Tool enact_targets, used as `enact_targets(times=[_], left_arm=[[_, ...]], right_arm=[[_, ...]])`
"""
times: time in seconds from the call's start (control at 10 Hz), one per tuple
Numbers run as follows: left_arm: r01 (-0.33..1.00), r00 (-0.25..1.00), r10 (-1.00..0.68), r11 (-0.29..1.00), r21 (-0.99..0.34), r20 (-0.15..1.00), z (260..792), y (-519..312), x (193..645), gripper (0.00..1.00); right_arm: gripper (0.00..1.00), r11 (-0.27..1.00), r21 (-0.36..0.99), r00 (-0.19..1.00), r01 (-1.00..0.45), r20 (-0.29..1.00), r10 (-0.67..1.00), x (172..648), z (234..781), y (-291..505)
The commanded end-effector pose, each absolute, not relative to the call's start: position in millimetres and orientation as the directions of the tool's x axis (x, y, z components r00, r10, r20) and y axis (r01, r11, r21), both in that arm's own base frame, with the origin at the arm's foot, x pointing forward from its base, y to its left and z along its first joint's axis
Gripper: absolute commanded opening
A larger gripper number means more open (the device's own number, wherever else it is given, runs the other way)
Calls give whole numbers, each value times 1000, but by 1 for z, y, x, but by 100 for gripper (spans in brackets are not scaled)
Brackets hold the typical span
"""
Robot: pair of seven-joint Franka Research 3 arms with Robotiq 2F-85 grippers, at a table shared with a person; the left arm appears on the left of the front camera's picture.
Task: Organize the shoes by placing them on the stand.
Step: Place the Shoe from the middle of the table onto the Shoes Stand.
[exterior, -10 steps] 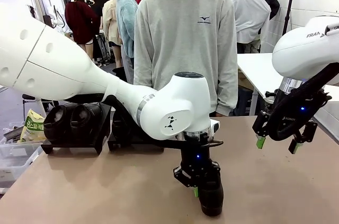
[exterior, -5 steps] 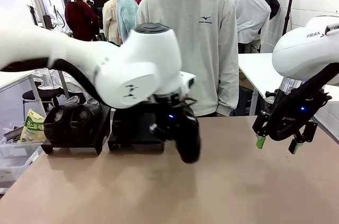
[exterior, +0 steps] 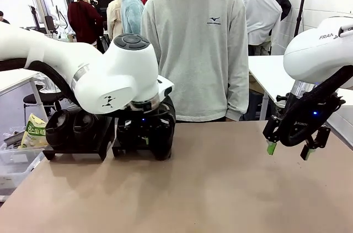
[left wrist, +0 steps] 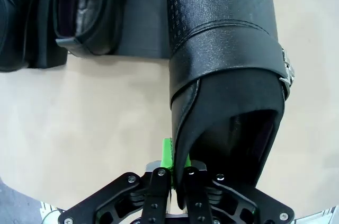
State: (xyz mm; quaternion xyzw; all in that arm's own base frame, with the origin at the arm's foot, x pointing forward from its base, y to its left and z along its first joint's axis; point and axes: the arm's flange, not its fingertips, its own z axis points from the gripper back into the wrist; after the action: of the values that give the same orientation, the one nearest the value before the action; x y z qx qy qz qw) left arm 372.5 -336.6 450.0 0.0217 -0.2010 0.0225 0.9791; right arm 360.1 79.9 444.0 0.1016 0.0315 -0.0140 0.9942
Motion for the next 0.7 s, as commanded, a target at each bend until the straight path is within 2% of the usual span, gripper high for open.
enact_targets(times=[0.0,0.1,0.4,0.6], left_arm=[[-124,922,140,990,-66,362,457,-339,356,0],[-53,918,35,998,33,395,450,-337,373,0],[-72,927,61,997,14,369,447,-337,371,0],[-69,854,57,998,3,518,448,-323,392,0]], right_arm=[[100,979,202,998,30,-68,-17,360,444,81],[100,979,202,998,30,-68,-17,360,444,81],[100,979,202,998,30,-68,-17,360,444,81],[100,979,202,998,30,-68,-17,360,444,81]])
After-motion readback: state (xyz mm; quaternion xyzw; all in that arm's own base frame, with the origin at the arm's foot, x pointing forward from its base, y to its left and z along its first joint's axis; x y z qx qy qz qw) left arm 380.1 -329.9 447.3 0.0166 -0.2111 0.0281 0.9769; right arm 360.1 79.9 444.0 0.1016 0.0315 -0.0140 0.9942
